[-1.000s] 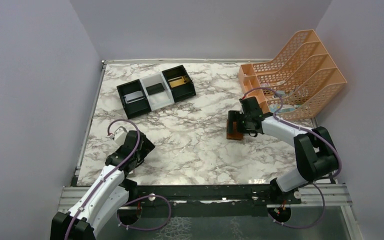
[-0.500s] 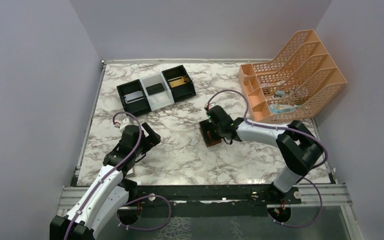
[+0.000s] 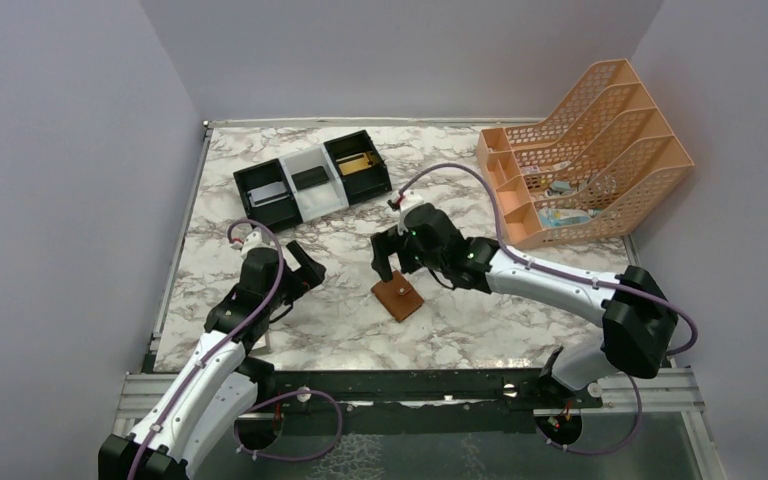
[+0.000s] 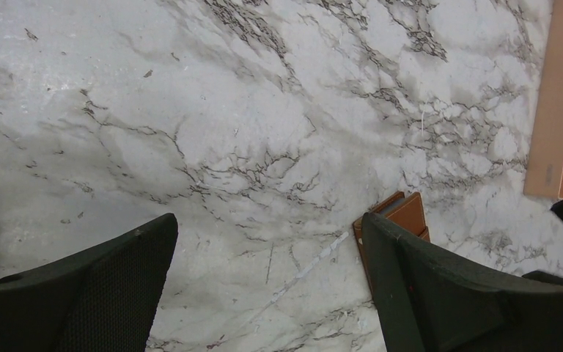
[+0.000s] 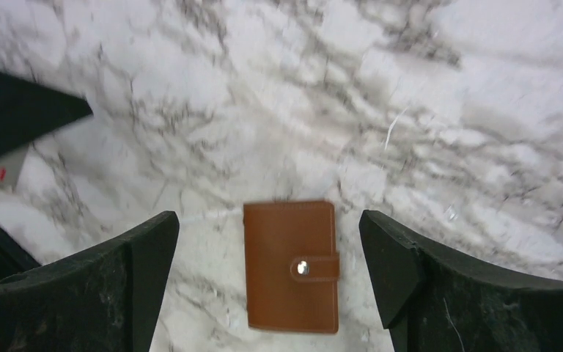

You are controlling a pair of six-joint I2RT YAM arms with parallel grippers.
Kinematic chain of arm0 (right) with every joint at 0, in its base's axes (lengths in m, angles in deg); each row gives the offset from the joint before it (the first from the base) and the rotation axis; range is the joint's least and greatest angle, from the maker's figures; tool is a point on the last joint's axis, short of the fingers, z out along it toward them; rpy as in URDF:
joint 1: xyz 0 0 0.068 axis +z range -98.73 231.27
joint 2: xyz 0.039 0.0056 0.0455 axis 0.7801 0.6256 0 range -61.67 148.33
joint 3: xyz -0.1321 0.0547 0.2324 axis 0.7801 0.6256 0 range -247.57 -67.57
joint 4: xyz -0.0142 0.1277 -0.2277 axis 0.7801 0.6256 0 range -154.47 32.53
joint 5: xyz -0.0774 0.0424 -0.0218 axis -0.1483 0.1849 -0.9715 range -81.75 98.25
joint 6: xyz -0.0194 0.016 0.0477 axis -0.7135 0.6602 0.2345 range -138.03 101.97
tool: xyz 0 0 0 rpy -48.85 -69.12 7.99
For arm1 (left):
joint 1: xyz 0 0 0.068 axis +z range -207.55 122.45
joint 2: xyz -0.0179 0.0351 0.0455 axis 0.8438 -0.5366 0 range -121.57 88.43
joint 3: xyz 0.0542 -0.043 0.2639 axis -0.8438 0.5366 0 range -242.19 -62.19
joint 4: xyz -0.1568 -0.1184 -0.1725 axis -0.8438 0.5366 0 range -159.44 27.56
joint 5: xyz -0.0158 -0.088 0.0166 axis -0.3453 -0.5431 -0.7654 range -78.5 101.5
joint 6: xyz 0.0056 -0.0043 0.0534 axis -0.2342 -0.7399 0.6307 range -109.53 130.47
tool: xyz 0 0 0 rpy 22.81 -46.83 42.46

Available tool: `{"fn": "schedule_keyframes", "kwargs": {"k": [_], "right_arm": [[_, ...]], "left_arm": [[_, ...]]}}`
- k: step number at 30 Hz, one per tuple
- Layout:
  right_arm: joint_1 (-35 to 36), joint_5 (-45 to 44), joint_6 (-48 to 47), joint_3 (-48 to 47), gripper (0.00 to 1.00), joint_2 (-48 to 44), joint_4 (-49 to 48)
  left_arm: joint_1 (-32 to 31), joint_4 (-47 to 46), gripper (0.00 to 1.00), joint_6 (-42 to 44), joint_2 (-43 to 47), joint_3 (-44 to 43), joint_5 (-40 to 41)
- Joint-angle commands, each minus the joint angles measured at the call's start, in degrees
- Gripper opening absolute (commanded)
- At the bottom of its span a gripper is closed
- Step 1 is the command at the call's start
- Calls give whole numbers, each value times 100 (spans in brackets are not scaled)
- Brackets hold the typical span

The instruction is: Take the credit cards out of the card holder

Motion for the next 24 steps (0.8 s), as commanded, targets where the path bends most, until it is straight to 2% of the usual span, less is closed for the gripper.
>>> {"fn": "schedule_keyframes", "kwargs": {"k": [1,5,10,24], "right_arm": [[-15,-1139,-197,-578,97,369,-472],[-17,-1601,-486,-1040,99,973,-947],[-34,-1802,-616,-1990,100,1822,-935],[-277,-658,-531,-4141,88,3642,-849]], "left_arm": [[24,-163,99,121,54,-68,-192],[26,-144,99,149,88,-117,-94],[24,-120,99,106,142,-98,-62],[30,395,99,292,542,-395,546]]}}
